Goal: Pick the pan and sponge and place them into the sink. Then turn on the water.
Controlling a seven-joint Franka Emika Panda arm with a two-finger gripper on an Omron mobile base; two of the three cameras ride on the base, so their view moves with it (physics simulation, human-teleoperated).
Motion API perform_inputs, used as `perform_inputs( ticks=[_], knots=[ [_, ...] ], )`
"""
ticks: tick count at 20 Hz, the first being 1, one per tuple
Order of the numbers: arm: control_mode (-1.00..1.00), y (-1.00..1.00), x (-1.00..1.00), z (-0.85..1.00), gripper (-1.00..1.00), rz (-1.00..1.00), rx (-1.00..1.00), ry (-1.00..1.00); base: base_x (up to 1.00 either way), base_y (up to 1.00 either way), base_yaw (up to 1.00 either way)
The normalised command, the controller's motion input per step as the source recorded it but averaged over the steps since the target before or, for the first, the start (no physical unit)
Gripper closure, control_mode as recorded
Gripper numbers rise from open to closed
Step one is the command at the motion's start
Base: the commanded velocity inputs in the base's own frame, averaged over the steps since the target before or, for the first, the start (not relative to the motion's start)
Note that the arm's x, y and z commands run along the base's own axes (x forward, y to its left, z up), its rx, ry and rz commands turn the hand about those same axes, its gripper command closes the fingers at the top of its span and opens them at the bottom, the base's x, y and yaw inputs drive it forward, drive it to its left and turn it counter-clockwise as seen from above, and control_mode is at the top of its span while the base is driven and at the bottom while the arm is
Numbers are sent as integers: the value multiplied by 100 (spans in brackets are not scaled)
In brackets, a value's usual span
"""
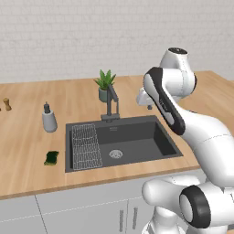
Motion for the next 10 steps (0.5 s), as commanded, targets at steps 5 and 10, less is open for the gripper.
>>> perform_inputs(
  ticks=[5, 10],
  knots=[
    [-100, 0, 0, -33, -100, 0, -14, 0, 0, 0, 0],
    [-100, -38, -1, -24, -100, 0, -1, -17, 0, 0, 0]
  ],
)
